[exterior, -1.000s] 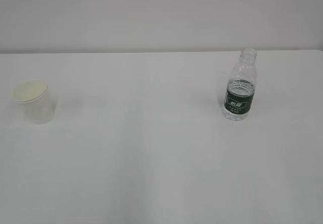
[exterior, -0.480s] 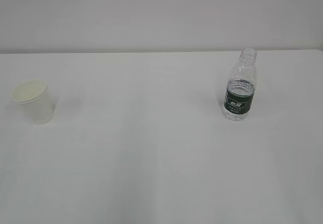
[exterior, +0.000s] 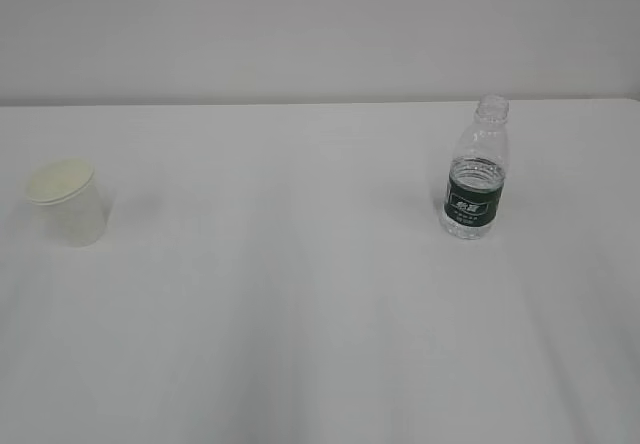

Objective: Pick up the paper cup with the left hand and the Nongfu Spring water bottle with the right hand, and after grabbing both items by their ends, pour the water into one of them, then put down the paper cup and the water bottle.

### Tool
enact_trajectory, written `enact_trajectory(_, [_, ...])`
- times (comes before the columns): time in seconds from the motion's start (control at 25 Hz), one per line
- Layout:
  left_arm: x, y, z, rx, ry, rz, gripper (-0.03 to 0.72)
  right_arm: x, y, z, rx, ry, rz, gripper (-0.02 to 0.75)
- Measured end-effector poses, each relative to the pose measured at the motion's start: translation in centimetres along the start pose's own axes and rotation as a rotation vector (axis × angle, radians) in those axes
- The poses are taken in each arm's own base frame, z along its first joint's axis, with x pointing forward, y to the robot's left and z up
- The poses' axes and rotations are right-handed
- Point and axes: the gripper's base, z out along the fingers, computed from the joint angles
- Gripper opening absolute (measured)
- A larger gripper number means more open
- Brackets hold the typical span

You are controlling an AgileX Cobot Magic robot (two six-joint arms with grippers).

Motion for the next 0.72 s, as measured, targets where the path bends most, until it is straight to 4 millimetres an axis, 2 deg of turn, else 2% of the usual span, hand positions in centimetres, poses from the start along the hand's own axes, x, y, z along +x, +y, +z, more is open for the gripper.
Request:
enact_trajectory(0.36, [-1.8,0.6,4.1,-0.031,-0.048,-0.016,0.379,-1.1,-0.1,2.0,0.005,-0.035,-0.015,0.587])
enact_trajectory(0.72, [-2.9,0.9,4.9,-0.059,-0.15,0.032,0.377,-3.2,-0.4,4.8,0.021,-0.174,-0.015,0.587])
